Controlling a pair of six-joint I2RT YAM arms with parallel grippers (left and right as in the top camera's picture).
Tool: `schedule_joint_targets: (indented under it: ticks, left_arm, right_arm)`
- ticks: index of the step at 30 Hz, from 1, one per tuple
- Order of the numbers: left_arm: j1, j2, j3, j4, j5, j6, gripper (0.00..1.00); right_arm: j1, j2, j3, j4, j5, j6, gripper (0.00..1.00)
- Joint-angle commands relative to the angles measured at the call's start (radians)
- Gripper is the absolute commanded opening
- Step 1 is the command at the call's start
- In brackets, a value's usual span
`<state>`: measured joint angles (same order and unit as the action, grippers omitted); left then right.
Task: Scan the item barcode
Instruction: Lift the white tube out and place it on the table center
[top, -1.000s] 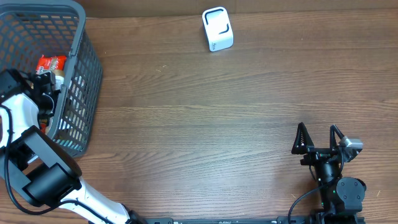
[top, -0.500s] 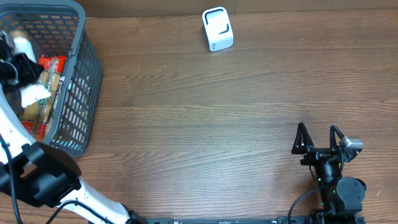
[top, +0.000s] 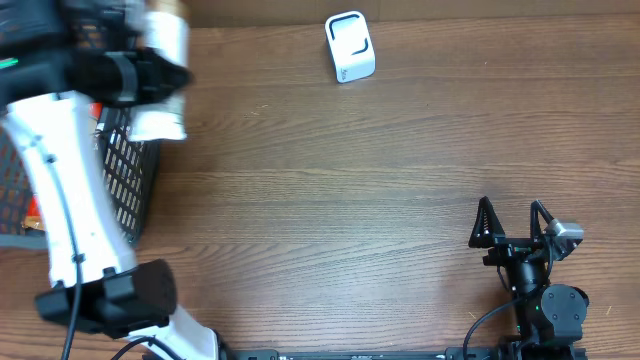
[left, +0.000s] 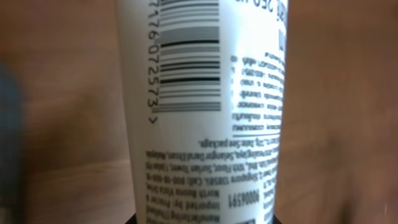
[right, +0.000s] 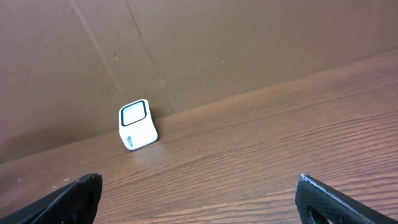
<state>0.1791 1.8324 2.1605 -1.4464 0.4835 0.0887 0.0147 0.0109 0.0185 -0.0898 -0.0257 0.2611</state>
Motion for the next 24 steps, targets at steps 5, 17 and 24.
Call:
schedule_joint_targets:
  ticks: [5,17,24]
  left_arm:
    - [-0.253,-0.011,-0.388,0.218,-0.152,-0.18,0.04]
    - [-0.441,-0.011,-0.949,0.886,-0.177,-0.392,0.04]
    - [-0.502,-0.011,-0.969,0.984,-0.177,-0.393,0.04]
  right_arm:
    - [0.005,-0.008,-0.01,0.007,0.006,-0.004,1.0]
    - [0.005,-0.008,-0.01,0.007,0.006,-0.004,1.0]
    - [0.005,-0.008,-0.01,0.008,0.006,-0.004,1.0]
